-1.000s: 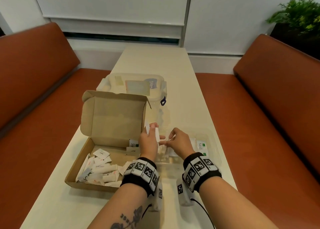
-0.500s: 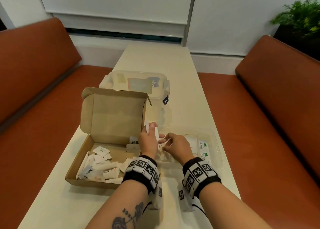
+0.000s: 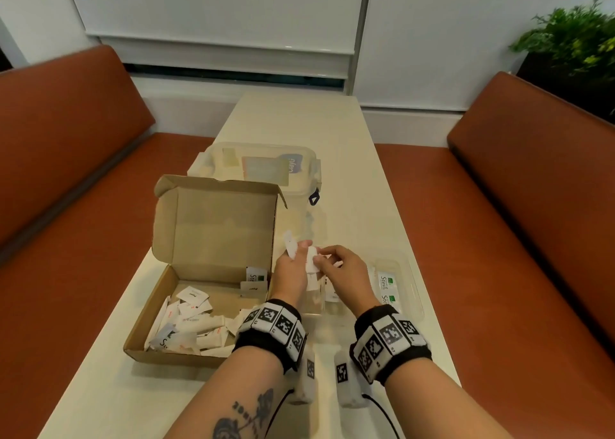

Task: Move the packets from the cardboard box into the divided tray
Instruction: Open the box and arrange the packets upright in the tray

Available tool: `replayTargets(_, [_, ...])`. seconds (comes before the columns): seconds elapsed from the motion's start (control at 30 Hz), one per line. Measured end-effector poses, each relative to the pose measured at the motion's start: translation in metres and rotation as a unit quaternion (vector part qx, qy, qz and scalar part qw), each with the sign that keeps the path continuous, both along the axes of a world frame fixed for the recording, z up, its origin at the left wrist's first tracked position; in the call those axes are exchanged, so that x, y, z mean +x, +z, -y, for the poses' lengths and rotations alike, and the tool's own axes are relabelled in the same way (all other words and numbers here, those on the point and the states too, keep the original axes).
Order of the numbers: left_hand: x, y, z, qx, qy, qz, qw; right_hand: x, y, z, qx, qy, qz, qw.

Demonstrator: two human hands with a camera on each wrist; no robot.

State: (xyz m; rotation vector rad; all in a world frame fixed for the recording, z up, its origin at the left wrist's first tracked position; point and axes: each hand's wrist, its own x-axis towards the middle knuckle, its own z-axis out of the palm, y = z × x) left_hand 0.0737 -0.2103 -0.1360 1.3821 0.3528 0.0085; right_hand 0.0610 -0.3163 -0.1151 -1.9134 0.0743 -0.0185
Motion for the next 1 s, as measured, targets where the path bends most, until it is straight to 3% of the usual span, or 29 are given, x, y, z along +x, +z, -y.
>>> replayTargets(0.2, [-0.005,0.014,0.012,-0.055,-0.083,-0.024,0.995,0.001,0.002,0.027,0.094,0.007,-0.053,0.994])
replayTargets(0.37, [-0.008,0.018,0.028,-0.084,-0.067,-0.054,0.993,-0.004,0.003,0.037,0.132,0.019,-0.081,0.988])
replayTargets(0.53, [-0.006,0.015,0.038,-0.107,-0.032,-0.062,0.992,-0.005,0.004,0.042,0.097,0.064,-0.093,0.989])
replayTargets(0.83, [-0.006,0.015,0.043,-0.164,0.002,-0.111,0.980,0.002,0.008,0.055,0.207,-0.008,-0.087,0.974])
replayTargets(1.0, [-0.006,0.018,0.040,-0.143,-0.060,-0.082,0.985,0.009,0.010,0.060,0.266,-0.046,-0.074,0.960])
